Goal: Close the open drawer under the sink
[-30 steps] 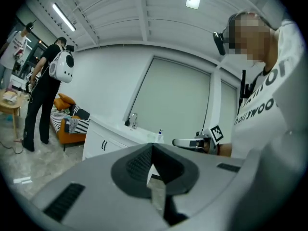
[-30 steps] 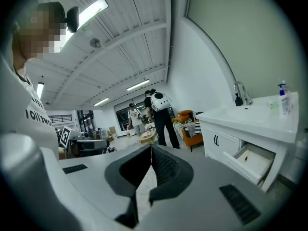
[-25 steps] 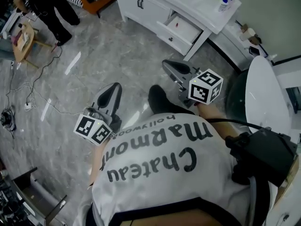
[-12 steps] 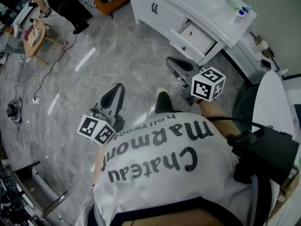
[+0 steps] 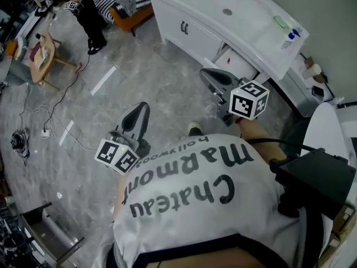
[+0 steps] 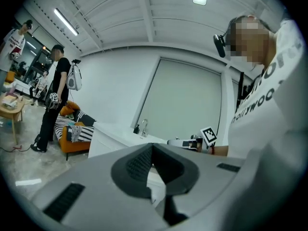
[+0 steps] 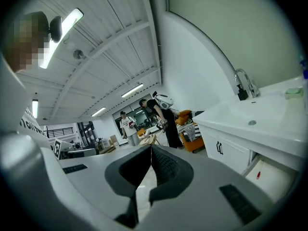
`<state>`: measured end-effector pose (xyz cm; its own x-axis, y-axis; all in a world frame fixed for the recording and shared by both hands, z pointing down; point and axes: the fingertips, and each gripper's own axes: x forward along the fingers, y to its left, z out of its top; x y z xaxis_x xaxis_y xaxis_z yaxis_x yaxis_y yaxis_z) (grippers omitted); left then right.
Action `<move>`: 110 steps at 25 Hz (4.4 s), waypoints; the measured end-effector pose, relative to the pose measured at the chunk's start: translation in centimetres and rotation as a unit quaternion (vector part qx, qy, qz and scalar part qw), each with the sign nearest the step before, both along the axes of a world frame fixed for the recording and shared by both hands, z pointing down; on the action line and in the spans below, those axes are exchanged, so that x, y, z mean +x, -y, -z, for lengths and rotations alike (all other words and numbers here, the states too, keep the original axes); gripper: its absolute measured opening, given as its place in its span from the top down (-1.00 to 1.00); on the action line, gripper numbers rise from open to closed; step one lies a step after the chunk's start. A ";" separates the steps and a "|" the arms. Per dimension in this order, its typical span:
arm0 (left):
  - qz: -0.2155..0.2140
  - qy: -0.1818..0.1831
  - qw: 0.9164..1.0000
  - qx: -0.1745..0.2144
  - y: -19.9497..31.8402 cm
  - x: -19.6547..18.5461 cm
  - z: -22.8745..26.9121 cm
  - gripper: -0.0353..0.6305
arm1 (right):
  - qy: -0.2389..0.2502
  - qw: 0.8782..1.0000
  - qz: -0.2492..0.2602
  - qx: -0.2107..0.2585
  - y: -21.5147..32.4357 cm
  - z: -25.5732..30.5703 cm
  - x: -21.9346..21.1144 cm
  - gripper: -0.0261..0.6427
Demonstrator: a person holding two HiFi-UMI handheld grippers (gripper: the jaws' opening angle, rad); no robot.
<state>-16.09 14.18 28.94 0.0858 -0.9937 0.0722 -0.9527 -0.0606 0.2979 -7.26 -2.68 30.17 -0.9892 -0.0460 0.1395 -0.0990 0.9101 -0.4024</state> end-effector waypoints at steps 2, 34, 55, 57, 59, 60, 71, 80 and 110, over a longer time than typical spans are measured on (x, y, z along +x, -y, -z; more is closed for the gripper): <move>-0.002 -0.001 1.000 0.000 2.0 -0.6 -0.2 0.87 | 0.000 1.000 0.000 0.005 1.8 0.2 -0.5 0.89; -0.068 0.010 0.997 0.019 18.9 -3.2 -0.6 0.87 | -0.003 0.998 -0.056 -0.003 16.4 -3.0 -1.3 0.89; -0.295 0.005 0.955 0.029 26.6 -5.2 2.1 0.87 | 0.068 0.948 -0.308 -0.040 16.1 -0.9 4.1 0.89; -0.313 -0.002 0.949 0.026 26.3 -5.8 2.0 0.87 | 0.070 0.941 -0.328 -0.045 15.1 -0.9 3.9 0.89; -0.330 -0.015 0.944 0.020 26.0 -6.5 1.6 0.87 | 0.068 0.934 -0.348 -0.049 13.9 -1.1 3.6 0.89; -0.335 -0.022 0.942 0.017 25.9 -6.8 1.3 0.87 | 0.066 0.932 -0.354 -0.049 13.4 -1.3 3.4 0.89; -0.382 -0.015 0.924 -0.017 23.3 -9.8 -0.9 0.87 | 0.079 0.898 -0.426 -0.083 9.2 -3.7 1.5 0.89; -0.432 -0.018 0.900 -0.047 21.8 -9.1 -5.2 0.87 | 0.069 0.867 -0.478 -0.124 8.5 -9.3 1.3 0.89; -0.416 0.030 0.897 -0.146 28.9 -4.4 -15.8 0.87 | -0.128 0.817 -0.514 -0.227 16.5 -35.1 6.9 0.88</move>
